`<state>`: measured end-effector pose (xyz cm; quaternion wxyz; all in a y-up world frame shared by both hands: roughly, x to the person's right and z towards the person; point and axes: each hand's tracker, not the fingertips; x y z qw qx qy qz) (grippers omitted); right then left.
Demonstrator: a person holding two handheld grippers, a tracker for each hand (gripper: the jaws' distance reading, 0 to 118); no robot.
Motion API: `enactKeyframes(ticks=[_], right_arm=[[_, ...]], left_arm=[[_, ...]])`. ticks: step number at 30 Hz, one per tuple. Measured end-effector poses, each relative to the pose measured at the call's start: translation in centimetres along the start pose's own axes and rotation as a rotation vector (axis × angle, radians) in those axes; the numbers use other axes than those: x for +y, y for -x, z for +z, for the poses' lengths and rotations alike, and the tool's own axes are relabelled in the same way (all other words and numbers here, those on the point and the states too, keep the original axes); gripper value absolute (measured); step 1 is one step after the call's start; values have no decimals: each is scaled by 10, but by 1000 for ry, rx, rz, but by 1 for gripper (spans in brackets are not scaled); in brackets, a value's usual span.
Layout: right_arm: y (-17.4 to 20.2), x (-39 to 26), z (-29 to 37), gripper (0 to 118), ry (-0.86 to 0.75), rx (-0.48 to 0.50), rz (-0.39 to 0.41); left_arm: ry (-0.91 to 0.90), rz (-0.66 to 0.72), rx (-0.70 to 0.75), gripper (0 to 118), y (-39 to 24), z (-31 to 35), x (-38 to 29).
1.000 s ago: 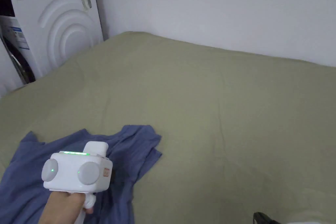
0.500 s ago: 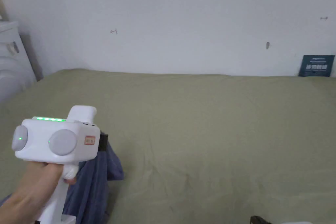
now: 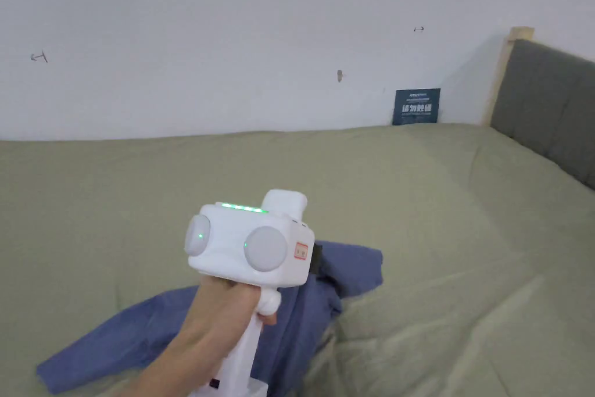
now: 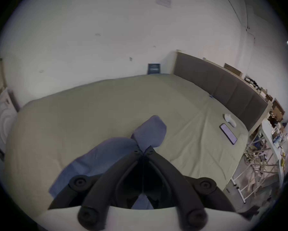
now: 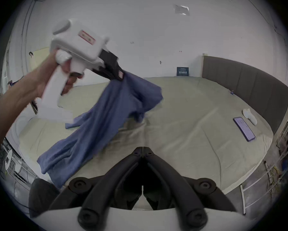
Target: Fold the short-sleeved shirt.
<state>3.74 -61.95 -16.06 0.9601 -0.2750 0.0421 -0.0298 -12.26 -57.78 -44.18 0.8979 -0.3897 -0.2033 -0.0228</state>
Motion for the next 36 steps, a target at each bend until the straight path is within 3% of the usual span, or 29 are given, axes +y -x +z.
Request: enactKeyframes(ticks=[4, 5, 6, 7, 8, 9, 15, 16, 17, 18, 19, 23, 27, 31, 36], right_arm=[[-3, -6, -21, 0, 49, -6, -5], [-3, -7, -24, 0, 59, -6, -1], [-3, -9, -27, 0, 63, -7, 2], [-3, -10, -29, 0, 69, -8, 4], [-4, -9, -31, 0, 74, -9, 5], [-4, -9, -33, 0, 79, -8, 6], [-1, 3, -19, 0, -5, -14, 27], [0, 6, -13, 0, -31, -17, 37], [1, 9, -8, 0, -56, -22, 53], [3, 12, -2, 0, -77, -36, 66], [5, 14, 4, 0, -96, -44, 70], [10, 20, 27, 0, -142, -25, 50], [17, 19, 48, 0, -187, -23, 60], [20, 17, 54, 0, -194, -15, 50], [27, 18, 56, 0, -197, -7, 68]], left_arm=[[136, 34, 17, 0, 7, -77, -38], [142, 46, 24, 6, 10, -85, -45], [137, 55, 9, 23, 14, -92, -53], [124, 62, 5, 60, 18, -98, -60], [127, 65, 7, 107, 21, -96, -65], [137, 63, 14, 116, 22, -91, -69], [-75, 71, 117, 112, 35, 31, -93], [-127, 95, 144, 105, 37, 65, -103], [-176, 110, 172, 75, 39, 94, -113], [-239, 123, 206, 29, 40, 127, -127], [-282, 145, 245, 0, 41, 158, -142], [-372, 229, 237, 0, 55, 249, -204], [-450, 247, 483, 0, 50, 305, -262], [-418, 350, 513, 0, 64, 320, -288], [-396, 371, 548, 0, 76, 320, -288]])
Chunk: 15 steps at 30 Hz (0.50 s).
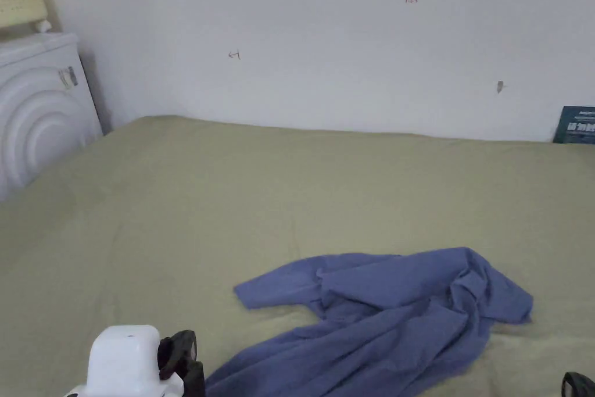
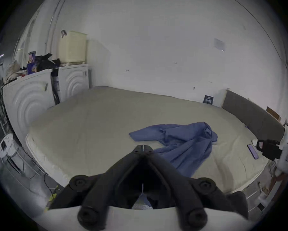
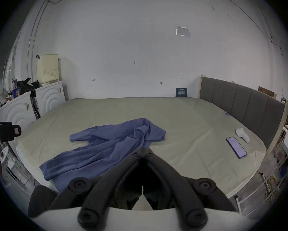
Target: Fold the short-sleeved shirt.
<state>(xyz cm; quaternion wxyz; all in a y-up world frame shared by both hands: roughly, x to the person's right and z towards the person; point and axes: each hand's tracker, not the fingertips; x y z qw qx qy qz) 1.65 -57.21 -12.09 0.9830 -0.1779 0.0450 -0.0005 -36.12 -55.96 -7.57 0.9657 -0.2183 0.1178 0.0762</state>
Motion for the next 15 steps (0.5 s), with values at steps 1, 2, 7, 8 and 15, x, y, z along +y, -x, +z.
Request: enactKeyframes(ticks=[1, 2, 7, 8, 15], right_arm=[[1, 0, -1, 0, 1, 4, 1], [2, 0, -2, 0, 2, 8, 1], [7, -7, -13, 0, 31, 26, 0], [9, -10, -17, 0, 43, 31, 4], [13, -24, -34, 0, 114, 44, 9]], left_arm=[[15, 0, 5, 0, 4, -3, 0], [47, 0, 21, 0, 7, -10, 0], [346, 89, 39, 0, 43, -79, -11], [396, 67, 42, 0, 49, -101, -17], [643, 19, 28, 117, 75, -167, -55]])
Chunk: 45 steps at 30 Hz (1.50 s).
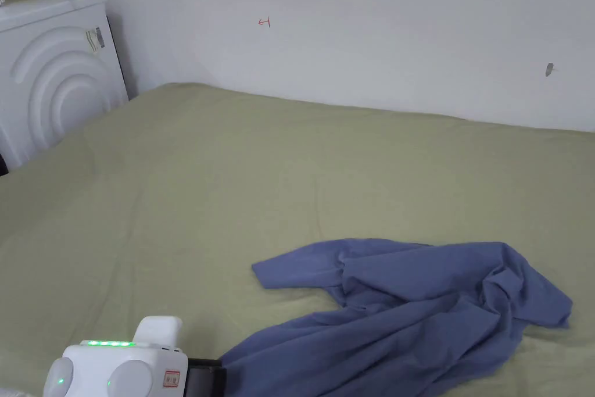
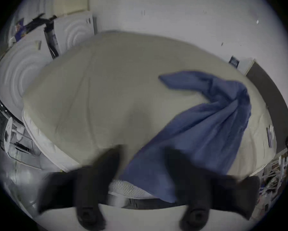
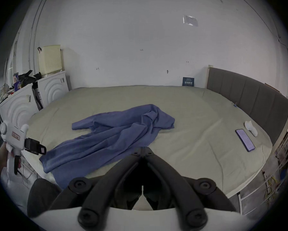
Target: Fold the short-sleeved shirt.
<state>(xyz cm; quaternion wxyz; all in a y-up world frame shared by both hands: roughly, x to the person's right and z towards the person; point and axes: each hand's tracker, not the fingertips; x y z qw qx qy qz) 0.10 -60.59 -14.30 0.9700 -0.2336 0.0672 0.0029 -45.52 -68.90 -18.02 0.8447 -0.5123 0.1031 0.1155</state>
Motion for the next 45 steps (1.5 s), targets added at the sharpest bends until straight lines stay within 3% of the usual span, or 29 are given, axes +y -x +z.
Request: enactKeyframes(ticks=[4, 7, 8, 9, 10, 11, 15, 21, 24, 25, 27, 28, 30, 33, 36, 37, 38, 39, 40, 41, 45], right_arm=[[1, -4, -12, 0, 43, 5, -7], [0, -5, -16, 0, 68, 2, -6], [-2, -5, -17, 0, 72, -3, -2], [-6, -4, -20, 0, 75, -8, -5], [-10, -2, -25, 0, 86, -18, -14], [-14, 0, -30, 0, 97, -25, -23], [-40, 20, -69, 0, 102, -61, -22], [-105, 70, -189, 0, 228, -44, -108], [-125, 90, -252, 0, 290, -57, -92], [-129, 96, -270, 9, 306, -45, -70], [-129, 103, -306, 98, 395, -60, -19], [-132, 104, -324, 117, 442, -36, -18], [-135, 93, -352, 102, 465, -7, -27], [-132, 72, -381, 104, 536, -69, 39], [-119, 68, -390, 91, 583, -81, 107], [-117, 66, -388, 91, 569, -55, 101], [-113, 69, -382, 86, 544, -87, 109], [-110, 76, -371, 70, 535, -33, 91], [-107, 80, -361, 32, 505, 9, 80], [-104, 81, -349, 0, 461, -12, 142], [-112, 107, -287, 0, 380, 25, 136]], left_arm=[[84, -72, 70, 114, -7, -31, -2], [49, -74, 75, 111, -12, -24, -6], [11, -101, 65, 96, -15, -16, -5], [-23, -125, 82, 70, -19, -9, -5], [-45, -114, 22, 31, -14, -4, -6], [-48, -100, -19, 0, -14, -7, -2], [-14, -122, 9, 0, -16, -16, -1], [-1, -132, -4, 0, -13, -19, 0], [9, -136, -13, 0, -10, -21, 1], [13, -128, -19, 0, -8, -21, 1], [18, -110, -32, 0, -5, -24, 1], [21, -107, -34, 0, -4, -24, 1], [27, -107, -37, 0, -9, -24, 3], [32, -112, -32, 0, -10, -25, 2], [36, -117, -27, 0, -11, -26, 0], [37, -119, -27, 0, -11, -26, 0], [36, -117, -25, 0, -14, -26, 3], [34, -116, -21, 0, -15, -24, 2], [32, -121, -18, 0, -16, -24, 1], [32, -122, -17, 0, -15, -23, 1], [-4, -90, -19, 0, -9, -3, 7]])
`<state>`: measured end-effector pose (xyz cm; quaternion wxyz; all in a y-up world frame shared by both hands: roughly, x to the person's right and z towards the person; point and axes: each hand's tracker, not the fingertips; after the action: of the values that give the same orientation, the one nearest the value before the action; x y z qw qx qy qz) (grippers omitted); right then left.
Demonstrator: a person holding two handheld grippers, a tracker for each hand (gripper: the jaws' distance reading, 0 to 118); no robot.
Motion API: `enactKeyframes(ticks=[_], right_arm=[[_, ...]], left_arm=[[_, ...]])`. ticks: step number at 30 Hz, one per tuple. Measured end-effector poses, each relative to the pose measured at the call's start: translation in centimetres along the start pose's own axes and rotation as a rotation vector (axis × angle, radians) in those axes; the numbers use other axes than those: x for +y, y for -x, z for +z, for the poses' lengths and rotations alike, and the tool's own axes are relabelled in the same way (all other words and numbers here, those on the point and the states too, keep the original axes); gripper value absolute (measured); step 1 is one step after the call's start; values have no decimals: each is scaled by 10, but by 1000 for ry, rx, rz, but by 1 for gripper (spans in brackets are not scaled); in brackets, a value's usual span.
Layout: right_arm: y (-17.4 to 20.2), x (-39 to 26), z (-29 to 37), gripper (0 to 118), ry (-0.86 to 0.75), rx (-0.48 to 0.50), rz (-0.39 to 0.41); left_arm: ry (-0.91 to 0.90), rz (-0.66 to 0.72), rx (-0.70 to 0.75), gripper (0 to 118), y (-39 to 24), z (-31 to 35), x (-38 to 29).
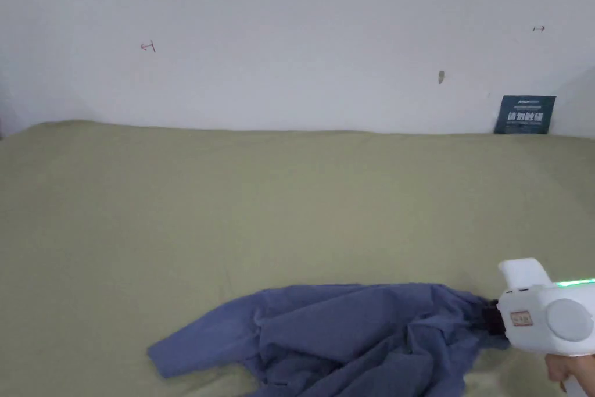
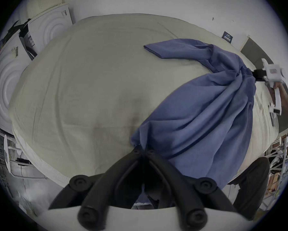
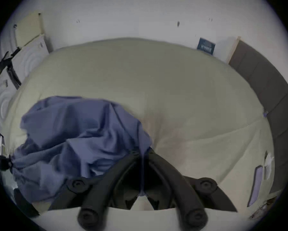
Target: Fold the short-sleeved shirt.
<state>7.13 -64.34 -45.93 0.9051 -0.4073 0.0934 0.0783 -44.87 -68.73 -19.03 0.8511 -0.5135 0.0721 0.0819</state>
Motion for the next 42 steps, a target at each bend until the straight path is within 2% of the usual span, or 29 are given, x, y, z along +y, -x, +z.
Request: enactKeyframes(ticks=[1, 3, 5, 9, 11, 15, 19, 25, 31, 33, 37, 42], right_arm=[[-7, 0, 21, 0, -35, -6, -4], [-23, 4, 72, 0, -113, -6, -43], [-37, 5, 115, 0, -176, -36, -48], [-54, 0, 196, 0, -274, -28, -63], [-55, -2, 230, 0, -319, -53, -77], [-63, -3, 277, 0, -391, -22, -113], [-62, 8, 306, 0, -449, -47, -89], [-72, 51, 316, 0, -498, -92, -103], [-84, 103, 307, 0, -533, -132, -132], [-90, 123, 297, 0, -542, -147, -147], [-90, 160, 271, 0, -534, -208, -130], [-93, 196, 224, 0, -535, -232, -159]], left_arm=[[-61, -9, 45, 0, 3, 13, 6], [-137, 20, 19, 0, 13, 44, 22], [-208, 19, 32, 0, 20, 76, 42], [-356, -23, 124, 0, 28, 133, 79], [-414, -5, 118, 0, 35, 161, 97], [-504, 1, 93, 0, 27, 210, 124], [-566, -53, 133, 0, 9, 240, 152], [-615, -89, 189, 0, -19, 258, 204], [-652, -69, 214, 0, -41, 261, 260], [-677, -59, 259, 0, -49, 256, 281], [-683, -21, 243, 0, -59, 239, 324], [-692, -12, 278, 0, -75, 205, 373]])
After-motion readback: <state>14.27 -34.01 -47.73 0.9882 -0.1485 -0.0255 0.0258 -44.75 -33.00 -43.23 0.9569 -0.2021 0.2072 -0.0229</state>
